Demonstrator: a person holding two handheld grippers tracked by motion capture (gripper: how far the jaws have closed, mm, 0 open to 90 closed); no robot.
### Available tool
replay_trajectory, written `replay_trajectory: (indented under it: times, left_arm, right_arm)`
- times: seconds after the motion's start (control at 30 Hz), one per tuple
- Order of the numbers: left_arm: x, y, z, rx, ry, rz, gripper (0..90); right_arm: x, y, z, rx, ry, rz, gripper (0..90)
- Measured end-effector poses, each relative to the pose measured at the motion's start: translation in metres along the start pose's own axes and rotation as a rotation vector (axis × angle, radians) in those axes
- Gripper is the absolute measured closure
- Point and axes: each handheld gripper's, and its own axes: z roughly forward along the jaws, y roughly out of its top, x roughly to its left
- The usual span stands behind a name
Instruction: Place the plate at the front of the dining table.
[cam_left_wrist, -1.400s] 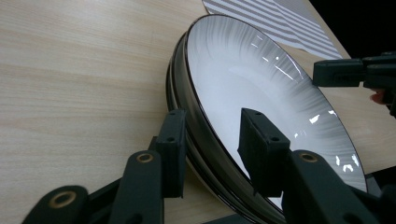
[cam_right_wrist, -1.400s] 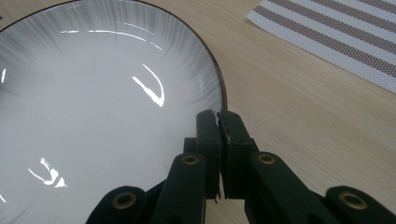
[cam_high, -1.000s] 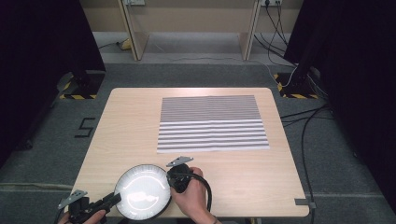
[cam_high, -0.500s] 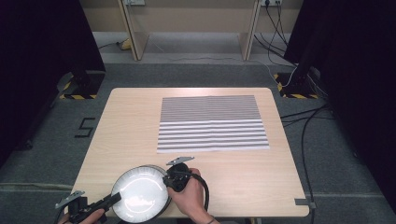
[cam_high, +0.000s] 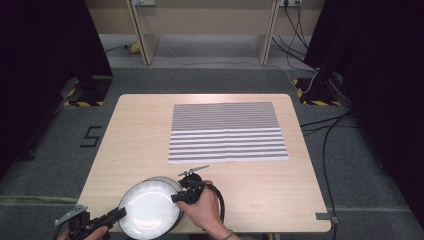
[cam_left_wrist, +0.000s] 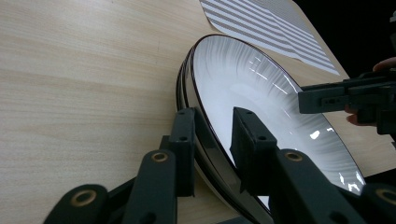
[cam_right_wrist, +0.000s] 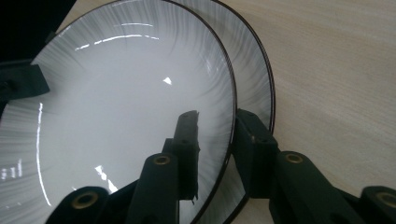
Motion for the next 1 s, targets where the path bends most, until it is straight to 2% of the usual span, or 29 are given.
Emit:
replay_trajectory:
  times: [0.03, 0.07, 0.13, 0.17, 0.23, 0.3, 0.33, 0.47, 0.57, 0.67, 0.7, 0.83, 0.9, 1.0]
  left_arm:
    - [0.000, -0.001, 0.001, -0.002, 0.000, 0.000, 69.6]
    - [0.000, -0.001, 0.001, -0.002, 0.000, 0.000, 69.5]
    - [-0.001, -0.001, 0.001, -0.003, 0.005, 0.008, 69.6]
    - [-0.002, -0.002, 0.002, -0.006, 0.008, 0.009, 69.6]
    - [-0.001, -0.002, 0.002, -0.008, 0.005, 0.006, 69.9]
    - [-0.001, -0.002, 0.001, -0.011, 0.003, 0.004, 70.1]
    - [-0.001, -0.002, 0.001, -0.012, 0.004, 0.004, 70.1]
    - [-0.003, -0.003, 0.003, -0.017, 0.018, 0.024, 69.8]
    - [-0.004, -0.005, 0.006, -0.005, 0.012, 0.034, 69.7]
    - [-0.005, -0.005, 0.007, -0.003, 0.023, 0.051, 69.2]
    - [-0.006, -0.005, 0.007, -0.004, 0.030, 0.056, 69.3]
    - [-0.008, -0.005, 0.008, -0.004, 0.053, 0.074, 69.9]
    - [-0.010, -0.004, 0.009, -0.007, 0.075, 0.090, 70.4]
    - [-0.011, -0.004, 0.010, -0.006, 0.082, 0.097, 70.8]
  right_arm:
    - [-0.001, 0.000, 0.000, -0.001, 0.014, 0.022, 68.8]
    - [-0.001, 0.000, 0.000, -0.001, 0.014, 0.022, 68.8]
    - [-0.006, 0.000, -0.001, -0.003, 0.052, 0.068, 68.8]
    - [-0.010, 0.001, -0.002, 0.008, 0.085, 0.110, 68.7]
    - [-0.014, 0.001, -0.004, 0.026, 0.122, 0.147, 68.9]
    - [-0.016, 0.001, -0.004, 0.035, 0.142, 0.162, 69.0]
    - [-0.016, 0.001, -0.004, 0.033, 0.142, 0.150, 68.8]
    - [-0.012, -0.001, -0.004, 0.019, 0.120, 0.135, 67.7]
    - [-0.018, -0.002, -0.004, 0.004, 0.162, 0.200, 68.9]
    - [-0.023, -0.004, -0.004, -0.008, 0.185, 0.218, 71.4]
    - [-0.026, -0.005, -0.004, -0.016, 0.211, 0.237, 71.6]
    - [-0.031, -0.006, -0.004, -0.020, 0.241, 0.279, 71.6]
    - [-0.030, -0.006, -0.004, -0.018, 0.237, 0.280, 71.5]
    - [-0.028, -0.005, -0.003, -0.019, 0.220, 0.259, 72.1]
